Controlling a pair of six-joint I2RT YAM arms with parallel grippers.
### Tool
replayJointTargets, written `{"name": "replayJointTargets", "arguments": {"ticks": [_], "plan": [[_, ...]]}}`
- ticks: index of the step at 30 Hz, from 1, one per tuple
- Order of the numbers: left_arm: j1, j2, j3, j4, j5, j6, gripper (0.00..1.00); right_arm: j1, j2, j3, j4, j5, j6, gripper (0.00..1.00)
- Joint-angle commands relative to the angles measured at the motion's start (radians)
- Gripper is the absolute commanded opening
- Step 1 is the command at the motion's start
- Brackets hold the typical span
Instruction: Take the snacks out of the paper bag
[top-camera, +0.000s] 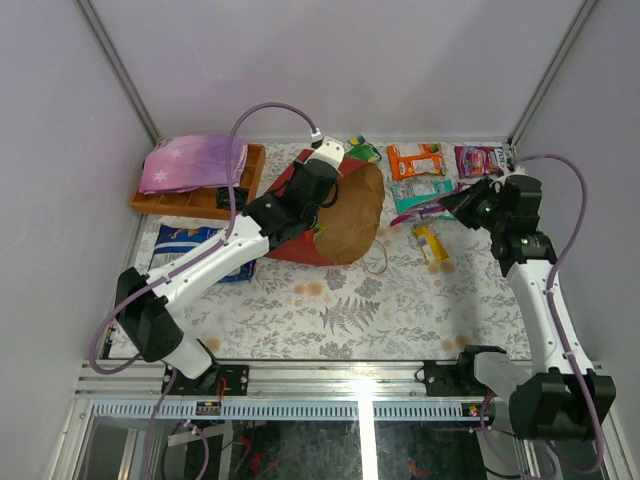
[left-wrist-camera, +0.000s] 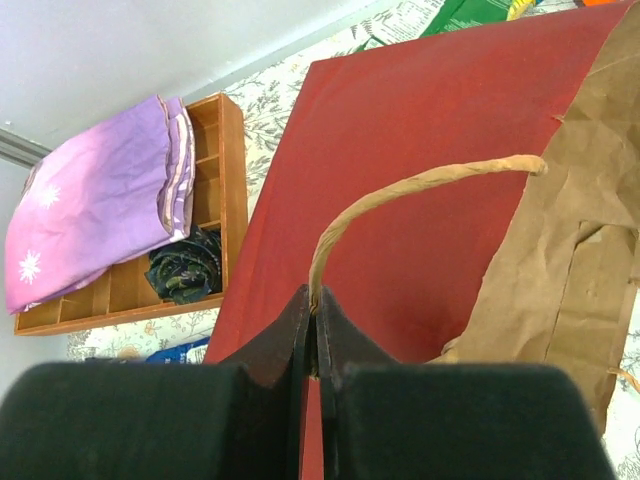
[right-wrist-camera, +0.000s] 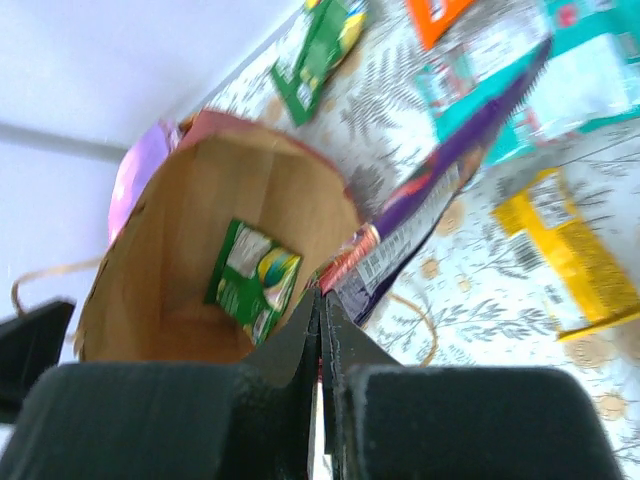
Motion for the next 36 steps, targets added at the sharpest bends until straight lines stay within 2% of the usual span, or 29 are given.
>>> {"name": "replayJointTargets", "arguments": {"ticks": [1,6,10,18,27,31,36], "plan": [[0.007,-0.051,-0.008,-0.025,0.043,-0.033,0.0,-0.146,0.003,0.055,0.076,-0.012,0.053,0.0],[0.007,-0.063,-0.017,-0.042,0.133,-0.058,0.0,-0.3,0.049,0.1,0.056,0.116,-0.026,0.0],[0.006,-0.073,-0.041,-0.036,0.148,-0.048,0.0,-0.411,0.072,0.047,0.102,0.151,-0.024,0.0],[0.006,-0.109,-0.11,-0.015,0.174,-0.038,0.0,-0.414,0.038,-0.35,0.187,0.28,0.021,0.0],[0.006,-0.119,-0.138,-0.01,0.185,-0.029,0.0,-0.415,-0.235,-0.574,0.114,0.502,0.127,0.0],[0.007,-0.118,-0.141,-0.014,0.195,-0.026,0.0,-0.416,-0.191,-0.618,0.15,0.568,0.206,0.0],[0.007,-0.122,-0.147,-0.017,0.212,-0.029,0.0,-0.416,-0.078,-0.67,0.306,0.573,0.348,0.0]]}}
